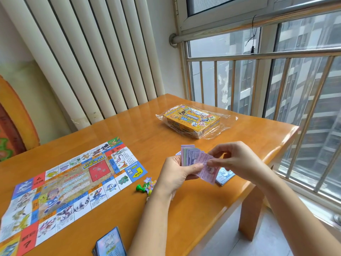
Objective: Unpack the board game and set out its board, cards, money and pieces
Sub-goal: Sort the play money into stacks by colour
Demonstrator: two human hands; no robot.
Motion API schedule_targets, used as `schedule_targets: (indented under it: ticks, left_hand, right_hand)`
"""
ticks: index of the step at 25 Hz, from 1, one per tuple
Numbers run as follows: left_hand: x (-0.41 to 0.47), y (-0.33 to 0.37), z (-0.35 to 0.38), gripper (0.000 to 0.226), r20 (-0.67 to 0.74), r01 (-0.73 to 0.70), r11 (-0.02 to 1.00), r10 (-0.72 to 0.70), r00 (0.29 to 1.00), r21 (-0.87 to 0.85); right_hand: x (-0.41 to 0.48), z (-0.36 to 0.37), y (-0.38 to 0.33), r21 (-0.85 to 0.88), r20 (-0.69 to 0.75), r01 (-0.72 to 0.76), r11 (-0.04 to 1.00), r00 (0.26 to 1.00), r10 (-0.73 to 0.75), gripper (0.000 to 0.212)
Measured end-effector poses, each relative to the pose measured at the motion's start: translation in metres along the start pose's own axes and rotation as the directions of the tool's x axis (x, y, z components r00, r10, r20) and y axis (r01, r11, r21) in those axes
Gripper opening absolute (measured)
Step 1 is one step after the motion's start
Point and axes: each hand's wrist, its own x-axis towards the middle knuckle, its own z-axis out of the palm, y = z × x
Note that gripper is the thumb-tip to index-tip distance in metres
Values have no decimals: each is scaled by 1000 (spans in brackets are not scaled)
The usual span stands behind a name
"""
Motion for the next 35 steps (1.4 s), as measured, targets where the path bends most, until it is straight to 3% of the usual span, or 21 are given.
schedule_targets:
  ticks: [5,9,14,21,29,35]
  left_hand:
    - [2,3,-5,12,-33,33,993,-37,999,-116]
    - [7,6,-16,23,-178,-4,967,-43,983,-254]
    - [13,3,-27,25,-332,-44,881,-131,934,-470]
    - [15,-2,-26,25,-358,37,933,-174,917,-357]
    - [15,-1,-23,25,-424,-46,942,-106,900,-333]
    - [15,-4,-25,24,-425,9,946,-153,892,-323]
  right_hand:
    - [-3,7,0,-20,-132,-3,1000,991,1,5]
    - [-10,34,0,26,-189,-50,998,980,54,10]
    - [-20,83,-2,64,-376,-8,998,926,31,24]
    - [-22,107,1,-115,-380,18,993,923,-61,9]
    - [-20,106,-3,-76,-398,52,996,914,-78,9]
    - [-19,106,-2,-157,-330,21,987,941,-72,10]
